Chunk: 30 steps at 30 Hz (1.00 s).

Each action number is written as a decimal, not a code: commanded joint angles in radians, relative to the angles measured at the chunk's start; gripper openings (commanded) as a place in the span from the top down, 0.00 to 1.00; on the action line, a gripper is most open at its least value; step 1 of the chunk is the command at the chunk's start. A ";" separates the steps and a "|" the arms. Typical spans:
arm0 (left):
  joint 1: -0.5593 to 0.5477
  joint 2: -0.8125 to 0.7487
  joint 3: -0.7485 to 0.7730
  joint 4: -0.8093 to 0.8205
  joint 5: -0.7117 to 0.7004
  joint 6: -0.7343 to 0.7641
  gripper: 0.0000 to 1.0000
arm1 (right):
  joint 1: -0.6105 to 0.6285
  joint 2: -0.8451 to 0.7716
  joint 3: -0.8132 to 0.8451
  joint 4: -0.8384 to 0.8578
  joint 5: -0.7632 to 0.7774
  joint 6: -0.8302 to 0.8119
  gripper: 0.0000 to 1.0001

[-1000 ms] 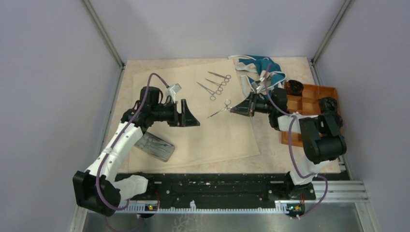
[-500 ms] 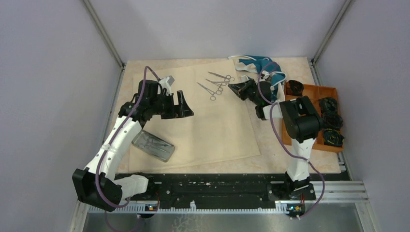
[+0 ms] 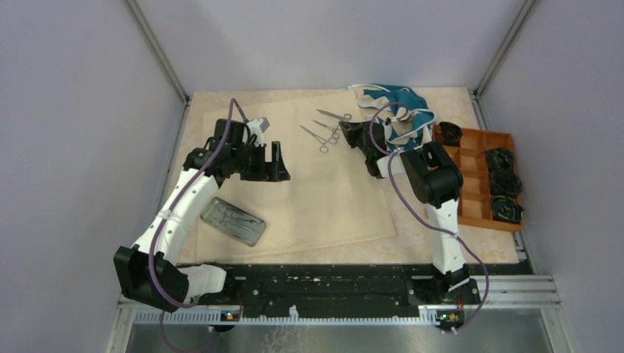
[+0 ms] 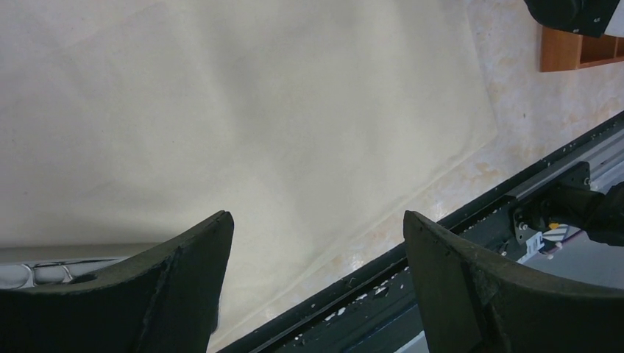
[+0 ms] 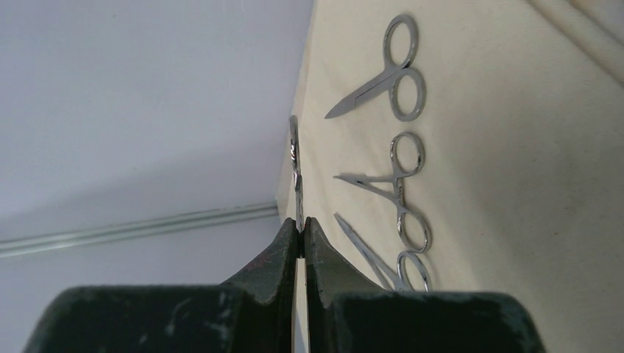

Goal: Open and lay out the surgical kit
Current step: Place the medical item in the surgical kit.

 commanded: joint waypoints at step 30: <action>-0.067 -0.065 -0.015 -0.015 -0.094 0.092 0.08 | 0.092 0.105 0.066 -0.049 0.233 0.221 1.00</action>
